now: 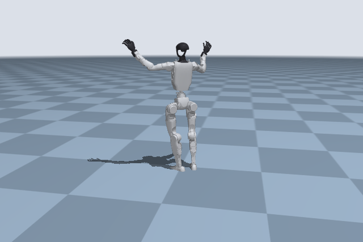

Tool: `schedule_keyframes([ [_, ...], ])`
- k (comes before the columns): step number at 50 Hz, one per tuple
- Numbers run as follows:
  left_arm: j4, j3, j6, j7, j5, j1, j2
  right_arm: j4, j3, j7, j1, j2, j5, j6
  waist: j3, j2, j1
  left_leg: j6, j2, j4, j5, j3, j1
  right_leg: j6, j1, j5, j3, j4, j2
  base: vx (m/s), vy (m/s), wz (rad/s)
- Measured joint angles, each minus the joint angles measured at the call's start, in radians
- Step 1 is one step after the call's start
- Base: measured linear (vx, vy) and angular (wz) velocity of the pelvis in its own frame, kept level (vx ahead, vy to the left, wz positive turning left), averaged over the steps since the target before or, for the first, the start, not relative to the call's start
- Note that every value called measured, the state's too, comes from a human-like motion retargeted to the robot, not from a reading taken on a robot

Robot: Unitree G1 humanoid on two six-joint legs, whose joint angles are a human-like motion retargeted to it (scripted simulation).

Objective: Upper body actions

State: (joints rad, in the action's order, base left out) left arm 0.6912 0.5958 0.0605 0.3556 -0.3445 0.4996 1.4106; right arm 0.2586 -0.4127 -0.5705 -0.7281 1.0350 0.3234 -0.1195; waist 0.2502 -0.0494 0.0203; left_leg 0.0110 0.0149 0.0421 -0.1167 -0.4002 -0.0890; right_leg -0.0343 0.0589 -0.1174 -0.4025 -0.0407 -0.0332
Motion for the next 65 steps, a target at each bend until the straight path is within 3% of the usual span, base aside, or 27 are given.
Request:
schedule_keyframes([
  [5, -0.305, -0.359, 0.033, 0.244, -0.485, 0.341, 0.057, -0.269, 0.301, -0.133, -0.232, 0.156, 0.314, 0.076, 0.049, -0.005, -0.001, -0.001, 0.001, 0.0, -0.004, 0.0, -0.004, 0.0, 0.004, -0.005, 0.001, 0.0, 0.002, 0.05, 0.0, 0.02],
  [8, -0.378, -0.49, -0.042, 0.543, -0.747, 0.483, 0.077, -0.372, 0.433, -0.218, -0.357, 0.243, 0.554, 0.028, 0.063, -0.007, -0.002, -0.003, 0.002, -0.002, -0.008, -0.013, -0.001, 0.002, 0.008, -0.007, 0.014, -0.002, 0.004, 0.08, -0.01, -0.22],
  [10, -0.379, -0.518, -0.054, 0.63, -0.828, 0.532, 0.09, -0.396, 0.464, -0.312, -0.396, 0.289, 0.65, -0.018, 0.063, -0.004, -0.005, -0.004, 0.002, -0.003, -0.011, -0.023, 0.002, 0.003, 0.012, -0.007, 0.022, -0.003, 0.004, 0.04, -0.02, -0.24],
  [13, -0.303, -0.457, -0.067, 0.598, -0.676, 0.53, 0.074, -0.317, 0.405, -0.422, -0.345, 0.324, 0.632, 0.026, 0.06, -0.002, -0.015, -0.006, 0.003, -0.004, -0.014, -0.032, 0.0, 0.003, 0.021, -0.006, 0.03, -0.006, 0.005, -0.02, 0.0, -0.1],
  [15, -0.233, -0.332, -0.08, 0.549, -0.492, 0.466, 0.053, -0.219, 0.285, -0.452, -0.237, 0.312, 0.537, 0.092, 0.063, -0.003, -0.019, -0.007, 0.006, -0.004, -0.014, -0.033, -0.009, 0.002, 0.032, -0.006, 0.032, -0.007, 0.006, -0.07, 0.02, -0.05],
  [20, 0.022, 0.044, -0.046, 0.436, 0.022, 0.297, -0.059, 0.083, -0.013, -0.357, -0.028, 0.163, 0.248, 0.159, 0.068, -0.011, -0.02, -0.008, 0.007, -0.005, -0.012, -0.026, -0.028, 0.001, 0.048, -0.006, 0.028, -0.006, 0.005, -0.08, 0.03, 0.06],
  [23, 0.219, 0.143, 0.073, 0.237, 0.381, 0.243, -0.08, 0.296, -0.076, -0.235, -0.068, 0.064, -0.006, 0.13, 0.064, -0.01, -0.018, -0.009, 0.008, -0.002, -0.012, -0.024, -0.026, 0.001, 0.045, -0.007, 0.027, -0.007, 0.005, -0.08, 0.01, 0.04],
  [25, 0.291, 0.177, 0.1, 0.136, 0.581, 0.211, -0.098, 0.371, -0.103, -0.073, -0.084, 0.019, -0.287, 0.092, 0.065, -0.01, -0.018, -0.009, 0.008, -0.001, -0.013, -0.024, -0.026, 0.002, 0.044, -0.008, 0.027, -0.008, 0.005, -0.03, 0.0, 0.0],
  [27, 0.291, 0.182, 0.154, 0.129, 0.675, 0.163, -0.103, 0.354, -0.126, 0.112, -0.085, -0.019, -0.499, 0.114, 0.066, -0.011, -0.02, -0.008, 0.007, -0.002, -0.014, -0.024, -0.023, 0.002, 0.04, -0.009, 0.026, -0.007, 0.007, 0.0, 0.0, 0.0],
  [28, 0.273, 0.178, 0.187, 0.176, 0.668, 0.149, -0.106, 0.331, -0.132, 0.121, -0.093, -0.042, -0.558, 0.156, 0.066, -0.01, -0.019, -0.007, 0.006, -0.003, -0.013, -0.022, -0.022, 0.003, 0.038, -0.009, 0.025, -0.005, 0.007, 0.0, 0.0, 0.0],
  [30, 0.208, 0.144, 0.266, 0.317, 0.548, 0.156, -0.115, 0.281, -0.1, -0.027, -0.111, -0.072, -0.568, 0.294, 0.072, -0.009, -0.01, -0.006, 0.004, -0.004, -0.013, -0.015, -0.022, 0.003, 0.033, -0.011, 0.02, -0.003, 0.008, 0.01, 0.0, 0.09],
  [32, 0.132, 0.055, 0.322, 0.439, 0.369, 0.208, -0.11, 0.207, -0.025, -0.215, -0.134, -0.077, -0.4, 0.385, 0.079, -0.01, -0.004, -0.005, 0.003, -0.003, -0.012, -0.008, -0.022, 0.004, 0.03, -0.012, 0.015, -0.002, 0.009, 0.02, 0.0, 0.09],
  [35, 0.016, -0.162, 0.357, 0.494, 0.139, 0.338, -0.095, 0.057, 0.121, -0.281, -0.195, -0.059, -0.21, 0.357, 0.09, -0.016, 0.001, -0.005, 0.005, -0.003, -0.011, -0.006, -0.021, 0.004, 0.027, -0.012, 0.013, -0.003, 0.01, 0.02, 0.01, 0.01],
  [39, -0.156, -0.469, 0.331, 0.373, -0.208, 0.548, -0.087, -0.124, 0.372, -0.191, -0.311, 0.023, 0.01, 0.319, 0.113, -0.016, -0.008, -0.007, 0.008, -0.004, -0.011, -0.015, -0.023, 0.005, 0.036, -0.01, 0.019, -0.004, 0.012, 0.01, 0.0, -0.04],
  [41, -0.232, -0.577, 0.242, 0.343, -0.458, 0.638, -0.085, -0.191, 0.478, -0.136, -0.381, 0.104, 0.215, 0.252, 0.115, -0.01, -0.014, -0.008, 0.009, -0.005, -0.011, -0.022, -0.02, 0.006, 0.036, -0.008, 0.025, -0.004, 0.012, 0.0, 0.0, 0.0],
  [43, -0.296, -0.64, 0.047, 0.385, -0.682, 0.706, -0.077, -0.251, 0.539, -0.069, -0.444, 0.191, 0.468, 0.108, 0.109, -0.002, -0.02, -0.009, 0.01, -0.005, -0.011, -0.028, -0.016, 0.007, 0.036, -0.006, 0.029, -0.005, 0.013, 0.0, 0.0, 0.0],
  [45, -0.327, -0.647, -0.129, 0.51, -0.852, 0.737, -0.077, -0.29, 0.551, -0.146, -0.472, 0.246, 0.677, -0.102, 0.105, 0.004, -0.024, -0.011, 0.012, -0.005, -0.011, -0.033, -0.015, 0.008, 0.039, -0.004, 0.032, -0.006, 0.013, 0.02, -0.03, -0.07],
  [47, -0.298, -0.602, -0.13, 0.58, -0.858, 0.723, -0.079, -0.28, 0.523, -0.377, -0.456, 0.261, 0.752, -0.192, 0.102, 0.005, -0.026, -0.012, 0.013, -0.006, -0.01, -0.035, -0.02, 0.008, 0.045, -0.003, 0.033, -0.006, 0.014, 0.0, 0.0, 0.0],
  [50, -0.215, -0.441, -0.058, 0.561, -0.643, 0.622, -0.083, -0.185, 0.406, -0.502, -0.356, 0.247, 0.662, -0.036, 0.103, 0.003, -0.026, -0.013, 0.016, -0.007, -0.008, -0.037, -0.033, 0.008, 0.06, -0.002, 0.034, -0.007, 0.015, -0.03, -0.01, -0.01],
  [53, -0.124, -0.174, -0.047, 0.474, -0.317, 0.436, -0.078, -0.092, 0.211, -0.426, -0.199, 0.188, 0.421, 0.037, 0.1, 0.002, -0.025, -0.014, 0.017, -0.008, -0.007, -0.039, -0.046, 0.008, 0.075, 0.0, 0.036, -0.008, 0.015, -0.08, -0.03, -0.05],
  [56, 0.03, 0.081, 0.016, 0.396, 0.03, 0.269, -0.095, 0.007, 0.063, -0.341, -0.117, 0.104, 0.248, 0.088, 0.102, -0.007, -0.027, -0.016, 0.019, -0.009, -0.008, -0.045, -0.054, 0.008, 0.087, 0.001, 0.042, -0.008, 0.015, -0.07, 0.02, -0.1],
  [58, 0.134, 0.192, 0.055, 0.292, 0.309, 0.223, -0.129, 0.087, 0.014, -0.357, -0.117, 0.041, 0.09, 0.158, 0.107, -0.015, -0.028, -0.017, 0.02, -0.008, -0.009, -0.048, -0.055, 0.008, 0.09, 0.0, 0.046, -0.009, 0.015, -0.03, 0.02, -0.05],
  [60, 0.185, 0.25, 0.069, 0.064, 0.646, 0.217, -0.17, 0.162, -0.018, -0.366, -0.133, -0.019, -0.114, 0.238, 0.111, -0.018, -0.026, -0.018, 0.019, -0.007, -0.01, -0.048, -0.053, 0.008, 0.087, -0.002, 0.046, -0.009, 0.015, 0.0, 0.0, 0.0],
  [62, 0.183, 0.291, 0.164, -0.101, 0.878, 0.202, -0.202, 0.197, -0.049, -0.31, -0.139, -0.066, -0.291, 0.3, 0.113, -0.016, -0.024, -0.017, 0.017, -0.007, -0.011, -0.045, -0.049, 0.009, 0.079, -0.004, 0.044, -0.008, 0.015, 0.0, 0.0, 0.0],
  [63, 0.175, 0.303, 0.229, -0.091, 0.955, 0.191, -0.21, 0.194, -0.059, -0.285, -0.14, -0.088, -0.347, 0.324, 0.113, -0.016, -0.025, -0.016, 0.016, -0.007, -0.011, -0.044, -0.045, 0.009, 0.074, -0.006, 0.044, -0.007, 0.016, 0.0, 0.0, 0.0],
  [65, 0.139, 0.296, 0.411, 0.108, 0.963, 0.144, -0.214, 0.161, -0.061, -0.278, -0.138, -0.118, -0.389, 0.378, 0.114, -0.015, -0.021, -0.014, 0.013, -0.008, -0.012, -0.04, -0.038, 0.01, 0.062, -0.009, 0.042, -0.004, 0.018, 0.0, 0.0, 0.0],
])
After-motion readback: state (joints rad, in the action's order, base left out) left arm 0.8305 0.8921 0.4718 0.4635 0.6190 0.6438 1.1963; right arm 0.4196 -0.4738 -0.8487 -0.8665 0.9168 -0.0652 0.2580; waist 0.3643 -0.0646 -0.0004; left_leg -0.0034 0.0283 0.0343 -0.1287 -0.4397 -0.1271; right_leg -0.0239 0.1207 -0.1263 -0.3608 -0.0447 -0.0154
